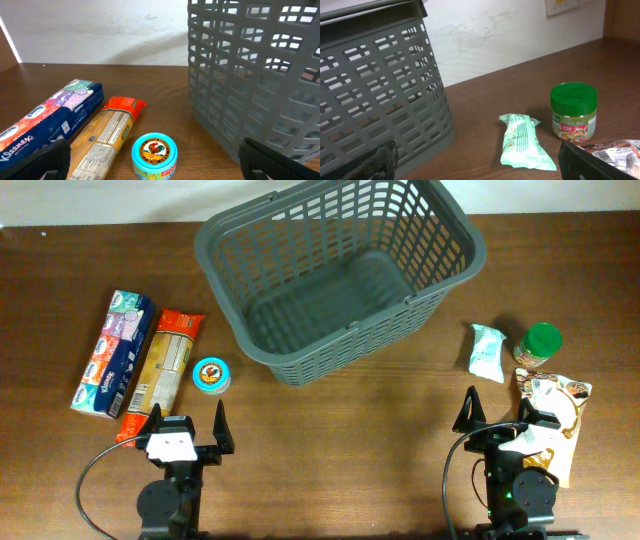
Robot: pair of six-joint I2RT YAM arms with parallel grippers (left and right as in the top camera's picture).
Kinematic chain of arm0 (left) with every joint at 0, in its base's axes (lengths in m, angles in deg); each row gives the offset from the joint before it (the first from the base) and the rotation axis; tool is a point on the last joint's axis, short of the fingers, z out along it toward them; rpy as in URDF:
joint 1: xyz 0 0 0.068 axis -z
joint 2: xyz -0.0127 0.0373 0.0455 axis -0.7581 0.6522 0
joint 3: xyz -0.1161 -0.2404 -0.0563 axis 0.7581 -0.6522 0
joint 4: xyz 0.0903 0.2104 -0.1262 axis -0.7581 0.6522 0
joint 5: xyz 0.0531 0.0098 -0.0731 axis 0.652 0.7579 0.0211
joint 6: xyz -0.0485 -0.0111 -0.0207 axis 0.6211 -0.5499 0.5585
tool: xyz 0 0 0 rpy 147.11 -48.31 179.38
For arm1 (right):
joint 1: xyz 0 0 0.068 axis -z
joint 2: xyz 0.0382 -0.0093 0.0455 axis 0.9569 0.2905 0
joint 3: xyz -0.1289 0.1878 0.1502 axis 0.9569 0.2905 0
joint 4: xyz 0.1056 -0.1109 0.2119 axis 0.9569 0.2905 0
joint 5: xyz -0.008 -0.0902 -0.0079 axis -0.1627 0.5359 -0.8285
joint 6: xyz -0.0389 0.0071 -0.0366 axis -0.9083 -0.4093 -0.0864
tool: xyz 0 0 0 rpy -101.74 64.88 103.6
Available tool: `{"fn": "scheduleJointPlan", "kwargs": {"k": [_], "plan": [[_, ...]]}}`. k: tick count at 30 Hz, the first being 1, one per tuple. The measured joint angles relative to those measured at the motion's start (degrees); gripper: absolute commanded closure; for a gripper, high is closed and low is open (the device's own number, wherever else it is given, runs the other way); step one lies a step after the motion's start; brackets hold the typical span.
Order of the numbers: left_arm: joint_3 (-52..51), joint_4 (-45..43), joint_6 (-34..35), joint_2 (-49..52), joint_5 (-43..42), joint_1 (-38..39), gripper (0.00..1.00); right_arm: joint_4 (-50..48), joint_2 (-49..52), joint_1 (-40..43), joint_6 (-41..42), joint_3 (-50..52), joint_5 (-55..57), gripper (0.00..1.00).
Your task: Pack container
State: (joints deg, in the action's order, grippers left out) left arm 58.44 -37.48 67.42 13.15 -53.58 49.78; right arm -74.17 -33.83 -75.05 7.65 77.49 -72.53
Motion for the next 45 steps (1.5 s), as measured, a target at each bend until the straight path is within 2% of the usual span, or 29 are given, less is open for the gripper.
{"fn": "scheduleJointPlan", "kwargs": {"k": [45], "plan": [[0.0, 0.0, -0.1, 0.0, 1.0, 0.0, 0.01, 0.0, 0.0, 0.0, 0.0, 0.0, 0.0, 0.01]]}}
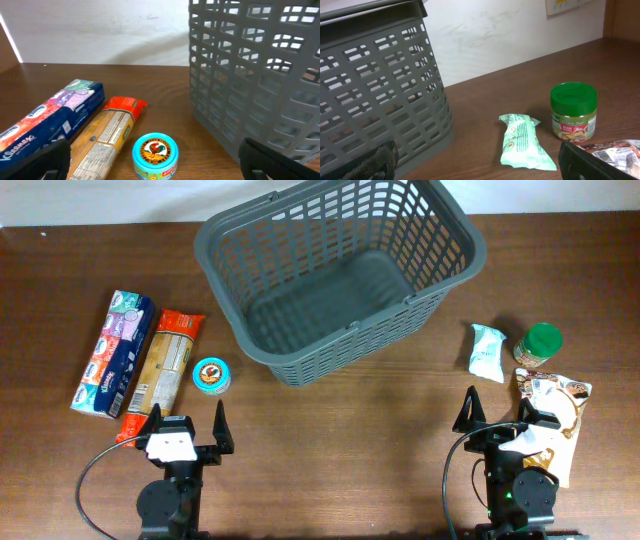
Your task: Pack container
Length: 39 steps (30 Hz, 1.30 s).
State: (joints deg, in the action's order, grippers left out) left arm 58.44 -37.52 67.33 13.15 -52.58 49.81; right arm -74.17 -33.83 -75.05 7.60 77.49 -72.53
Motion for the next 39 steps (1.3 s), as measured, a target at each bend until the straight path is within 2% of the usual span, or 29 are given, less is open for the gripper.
{"fn": "scheduleJointPlan", "kwargs": {"k": [4, 8, 10, 14, 15, 17, 19, 21, 23, 25, 30, 31, 32, 33, 34, 39], "plan": [[0.0, -1.1, -0.3, 0.0, 2.8, 0.0, 0.01, 0.0, 0.0, 0.0, 0.0, 0.0, 0.0, 0.01], [0.0, 0.0, -0.3, 0.0, -2.7, 0.0, 0.01, 0.0, 0.0, 0.0, 0.0, 0.0, 0.0, 0.01], [1.8, 1.7, -0.4, 0.8, -2.7, 0.0, 0.01, 0.0, 0.0, 0.0, 0.0, 0.0, 0.0, 0.01], [19.7, 14.1, -2.6, 10.7, 4.1, -0.1, 0.01, 0.0, 0.0, 0.0, 0.0, 0.0, 0.1, 0.01], [28.9, 18.2, -3.9, 17.0, 6.0, -0.1, 0.01, 0.0, -0.2, 0.0, 0.0, 0.0, 0.2, 0.01], [38.6, 24.7, -5.0, 24.6, 7.4, -0.1, 0.01, 0.0, -0.1, 0.0, 0.0, 0.0, 0.2, 0.01], [46.3, 30.7, -5.6, 32.2, 8.0, -0.2, 0.01, 0.0, -0.2, 0.0, 0.0, 0.0, 0.2, 0.01], [52.9, 32.7, -6.1, 41.7, 7.8, -0.9, 0.01, 0.0, -0.2, 0.0, 0.0, 0.0, 0.2, 0.01], [55.5, 31.7, -8.2, 49.0, 4.0, -1.3, 0.01, 0.0, -0.2, 0.0, 0.0, 0.0, 0.2, 0.0], [55.6, 29.3, -10.8, 52.2, -1.1, -1.4, 0.01, 0.0, -0.2, 0.0, 0.0, 0.0, 0.2, 0.01], [55.7, 24.6, -14.2, 55.1, -12.9, -1.4, 0.01, 0.0, -0.2, 0.0, 0.0, 0.0, 0.2, 0.01], [55.8, 23.9, -14.9, 55.1, -15.3, -1.4, 0.1, 0.0, -0.2, 0.0, 0.0, 0.0, 0.2, 0.01], [56.0, 23.7, -15.4, 55.1, -17.2, -1.4, 0.3, 0.0, -0.2, 0.0, 0.0, 0.0, 0.2, 0.01], [56.3, 23.5, -15.8, 55.1, -18.7, -1.4, 0.76, 0.0, -0.2, 0.0, 0.0, 0.0, 0.2, 0.01], [57.2, 23.1, -16.1, 55.1, -20.5, -1.4, 0.98, 0.0, -0.2, 0.0, 0.0, 0.0, 0.2, 0.01], [66.4, 21.0, -16.9, 55.1, -24.4, -0.5, 0.98, 0.0, -0.2, 0.0, 0.0, 0.0, 0.2, 0.01]]}}
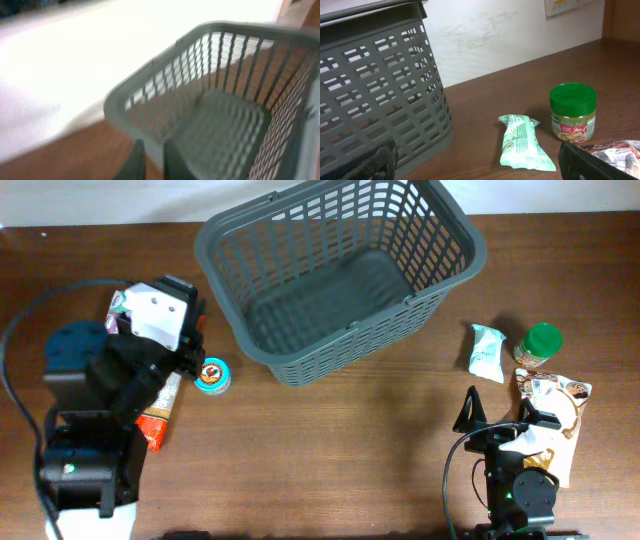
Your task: Pack container
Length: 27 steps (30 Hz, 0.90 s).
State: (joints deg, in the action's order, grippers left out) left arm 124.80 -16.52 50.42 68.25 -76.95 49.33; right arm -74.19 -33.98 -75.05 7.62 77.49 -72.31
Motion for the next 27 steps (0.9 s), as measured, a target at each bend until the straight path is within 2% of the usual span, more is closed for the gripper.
{"fn": "scheduleJointPlan", "kwargs": {"k": [4, 10, 14, 16, 19, 21, 24, 27], "plan": [[3.6, -0.4, 0.0, 2.2, -1.1, 6.0, 0.99, 0.0, 0.0, 0.0, 0.0, 0.0, 0.0, 0.01], [6.1, 1.3, 3.1, 16.2, -0.1, 14.0, 0.98, 0.0, 0.0, 0.0, 0.0, 0.0, 0.0, 0.01], [8.6, 5.0, 3.9, 21.1, 1.9, 17.0, 0.99, -0.1, 0.0, 0.0, 0.1, 0.0, 0.0, 0.01], [10.8, 6.3, 4.0, 22.9, 2.5, 18.1, 0.98, -1.3, 0.0, 0.0, 1.9, 0.0, -0.5, 0.01], [13.0, 7.9, 4.3, 24.7, 4.7, 18.7, 0.98, -8.0, 0.0, 0.0, 10.5, 0.0, -4.9, 0.01], [13.1, 8.0, 4.3, 24.7, 6.0, 18.7, 0.99, -7.4, 0.0, 0.0, 11.8, -0.4, -9.5, 0.01], [13.4, 8.8, 4.4, 24.7, 8.2, 18.7, 0.98, -1.6, 2.4, 0.0, 11.8, -4.9, -13.8, 0.01], [13.5, 9.9, 4.9, 24.8, 9.8, 18.5, 0.98, 3.4, 9.4, 0.0, 10.0, -15.6, -17.6, 0.01]]}}
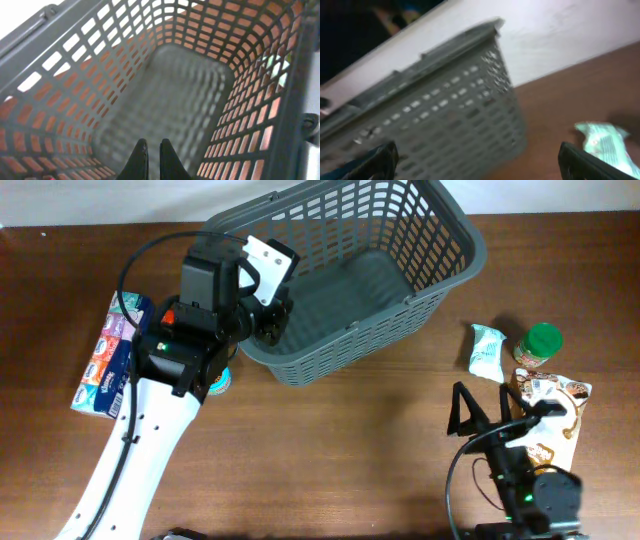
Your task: Pack container
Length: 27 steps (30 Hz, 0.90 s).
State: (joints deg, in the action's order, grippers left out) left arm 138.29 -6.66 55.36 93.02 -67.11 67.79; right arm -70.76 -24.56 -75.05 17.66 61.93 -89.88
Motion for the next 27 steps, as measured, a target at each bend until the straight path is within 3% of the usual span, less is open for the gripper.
{"fn": "scheduleJointPlan", "kwargs": {"k": [6, 9, 10, 12, 13, 14, 20, 25, 27], "plan": [[0.2, 0.1, 2.2, 0.5, 0.0, -2.9, 0.98, 15.0, 29.0, 0.0, -8.9, -29.7, -8.9, 0.01], [0.3, 0.0, 3.3, 1.4, -0.3, -3.4, 0.98, 15.6, 43.7, 0.0, -16.5, -44.5, -15.9, 0.01], [0.3, -0.1, 3.7, 1.9, -0.3, -3.5, 0.98, 16.3, 46.8, 0.0, -18.6, -48.1, -18.0, 0.21], [0.3, -0.8, 4.2, 2.9, -0.5, -3.4, 0.98, 16.5, 53.8, 0.0, -22.8, -56.3, -21.0, 0.76], [0.3, -1.3, 4.9, 3.6, -0.5, -3.5, 0.98, 17.6, 57.7, 0.0, -25.0, -60.6, -22.0, 0.92], [0.3, -1.5, 5.3, 3.9, -0.5, -3.6, 0.98, 19.2, 60.2, 0.0, -26.1, -63.2, -22.3, 0.96], [0.5, -3.9, 8.2, 5.9, 3.6, -5.1, 0.98, 37.4, 79.4, -0.2, -29.5, -86.6, -21.2, 0.96], [3.4, -1.6, 8.7, 7.0, 7.5, -5.1, 0.99, 49.9, 88.4, -4.0, -32.9, -101.0, -11.4, 0.96], [6.5, 1.3, 8.9, 6.9, 8.2, -5.1, 0.99, 50.7, 89.7, -5.1, -33.5, -103.0, -9.1, 0.96]]}}
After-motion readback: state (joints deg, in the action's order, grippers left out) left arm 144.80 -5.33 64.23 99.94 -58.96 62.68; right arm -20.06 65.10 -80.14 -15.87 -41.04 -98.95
